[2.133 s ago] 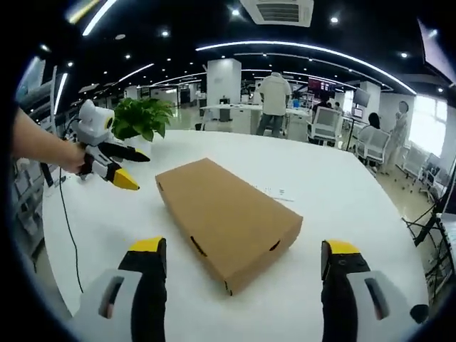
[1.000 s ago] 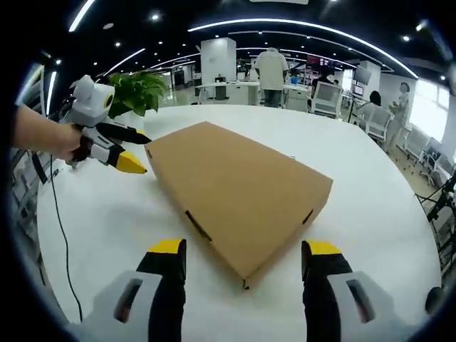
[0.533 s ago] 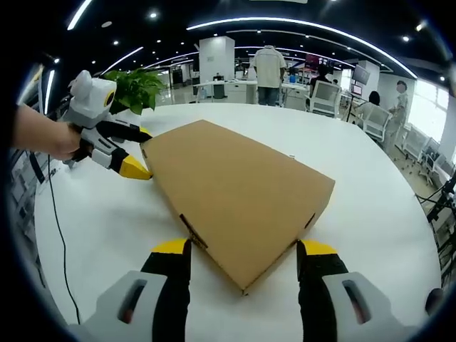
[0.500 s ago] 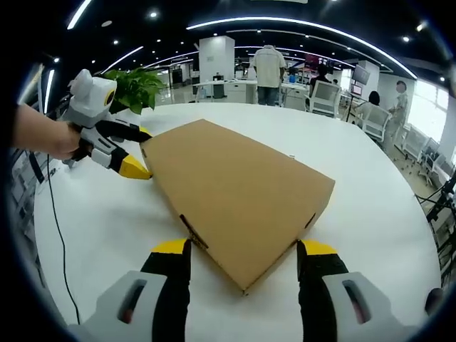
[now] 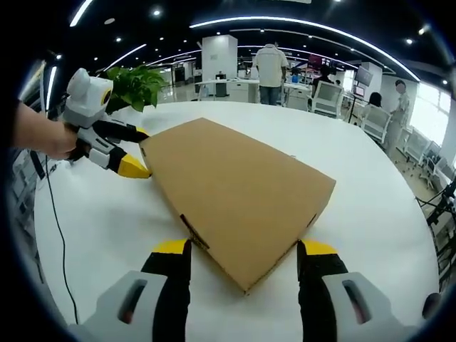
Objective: Operate the shoe box by opening the lid, removing the specified soft item, and placing it in the target area until the item is outside and the box remains undamaged.
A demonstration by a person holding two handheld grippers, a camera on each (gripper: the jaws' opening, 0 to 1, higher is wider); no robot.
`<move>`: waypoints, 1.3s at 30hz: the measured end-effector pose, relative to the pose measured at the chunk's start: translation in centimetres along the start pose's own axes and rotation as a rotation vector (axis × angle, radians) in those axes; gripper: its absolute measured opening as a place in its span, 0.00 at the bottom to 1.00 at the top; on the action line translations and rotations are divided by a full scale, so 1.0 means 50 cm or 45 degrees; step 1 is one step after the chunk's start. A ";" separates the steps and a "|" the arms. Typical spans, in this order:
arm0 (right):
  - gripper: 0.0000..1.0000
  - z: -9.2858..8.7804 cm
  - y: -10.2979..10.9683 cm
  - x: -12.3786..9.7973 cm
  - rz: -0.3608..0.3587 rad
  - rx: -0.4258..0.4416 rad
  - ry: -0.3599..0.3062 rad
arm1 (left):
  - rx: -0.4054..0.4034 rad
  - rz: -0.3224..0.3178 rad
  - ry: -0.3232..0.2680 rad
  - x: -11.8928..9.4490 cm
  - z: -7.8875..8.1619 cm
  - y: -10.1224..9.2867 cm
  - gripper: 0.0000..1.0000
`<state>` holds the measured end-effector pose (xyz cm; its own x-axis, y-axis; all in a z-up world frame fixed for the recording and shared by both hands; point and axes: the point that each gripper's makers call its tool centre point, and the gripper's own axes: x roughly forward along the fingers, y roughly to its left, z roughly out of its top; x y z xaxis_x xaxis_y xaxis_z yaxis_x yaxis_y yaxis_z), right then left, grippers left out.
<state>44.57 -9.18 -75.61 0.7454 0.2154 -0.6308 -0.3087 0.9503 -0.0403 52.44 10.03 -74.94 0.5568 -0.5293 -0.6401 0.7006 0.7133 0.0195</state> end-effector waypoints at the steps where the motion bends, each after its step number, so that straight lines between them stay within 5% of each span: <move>1: 0.58 0.000 -0.001 0.000 0.005 -0.001 0.002 | -0.005 0.003 -0.005 -0.001 0.000 0.000 0.71; 39: 0.61 -0.003 -0.007 0.003 0.125 -0.115 0.046 | -0.187 0.202 0.011 -0.055 -0.043 -0.051 0.70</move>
<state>44.72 -9.50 -75.81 0.6878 0.2969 -0.6624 -0.4325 0.9005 -0.0455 48.16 10.68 -74.87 0.6510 -0.4014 -0.6443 0.5313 0.8471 0.0091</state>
